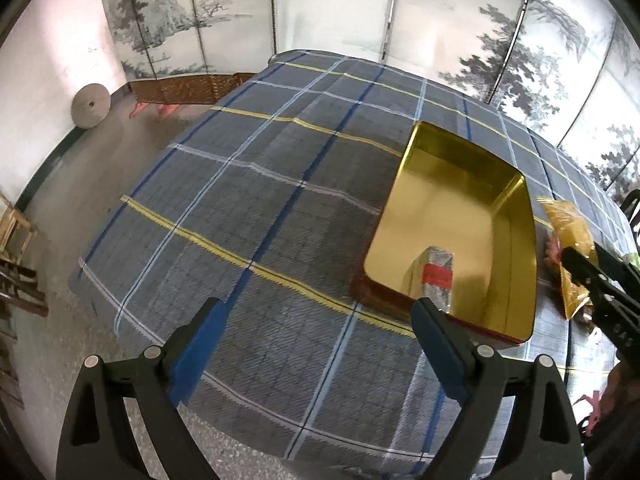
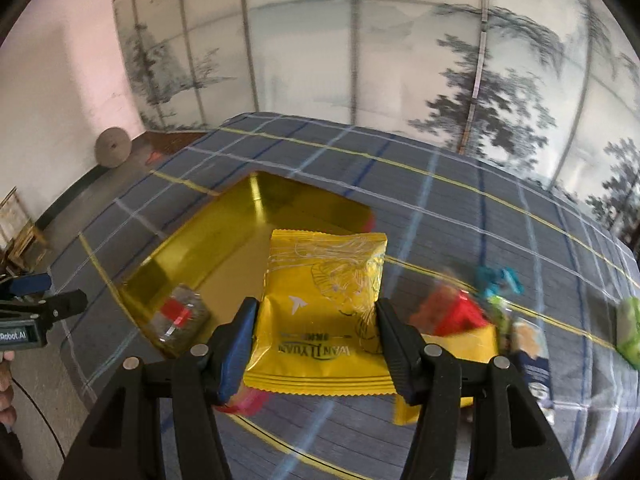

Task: Organize snacks
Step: 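Carry the yellow pastry bag into the gold tray and open the right gripper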

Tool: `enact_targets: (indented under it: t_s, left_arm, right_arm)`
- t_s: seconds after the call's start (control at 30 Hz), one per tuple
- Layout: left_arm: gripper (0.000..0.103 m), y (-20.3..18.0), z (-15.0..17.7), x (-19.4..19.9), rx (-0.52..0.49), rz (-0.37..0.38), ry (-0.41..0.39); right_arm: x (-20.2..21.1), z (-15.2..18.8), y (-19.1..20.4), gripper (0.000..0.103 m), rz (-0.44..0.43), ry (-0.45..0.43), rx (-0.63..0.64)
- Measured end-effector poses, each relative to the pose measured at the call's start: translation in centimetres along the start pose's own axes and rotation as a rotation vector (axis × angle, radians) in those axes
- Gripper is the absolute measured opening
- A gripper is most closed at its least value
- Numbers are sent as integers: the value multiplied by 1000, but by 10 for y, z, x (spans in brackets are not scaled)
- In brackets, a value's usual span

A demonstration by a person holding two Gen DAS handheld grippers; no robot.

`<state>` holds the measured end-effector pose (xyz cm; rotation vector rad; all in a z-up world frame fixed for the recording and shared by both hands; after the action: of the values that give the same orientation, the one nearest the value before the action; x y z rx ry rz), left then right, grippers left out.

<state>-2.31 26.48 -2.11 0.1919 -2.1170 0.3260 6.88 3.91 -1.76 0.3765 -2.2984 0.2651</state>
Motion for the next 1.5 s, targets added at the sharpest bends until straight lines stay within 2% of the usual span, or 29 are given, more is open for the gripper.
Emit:
enact_targets:
  t_s: [0.2, 0.47, 1.0, 1.5]
  left_arm:
    - [92, 19, 0, 4, 52, -24, -3]
    - [92, 35, -1, 9, 86, -37, -6]
    - [93, 40, 0, 8, 92, -59, 9]
    - [93, 29, 3, 1, 67, -49, 34]
  right_arm:
    - [-18, -4, 34, 59, -16, 21, 56]
    - [-33, -7, 58, 59, -19, 34, 102]
    - [-61, 3, 71, 59, -9, 101, 123]
    - [-71, 11, 79, 60, -38, 134, 145]
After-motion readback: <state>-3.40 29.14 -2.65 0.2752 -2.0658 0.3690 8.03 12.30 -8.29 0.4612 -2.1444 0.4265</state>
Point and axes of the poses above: each gripper's, at about its wrist camera, not at the fingertips, and x roughly against the way its jaws point, y to its left, z to its underside, the point moved 4 cm from there along -x, roughly the way its jaws point, and after that the axes turned 8 degrees about z, right-handed, at the moved point
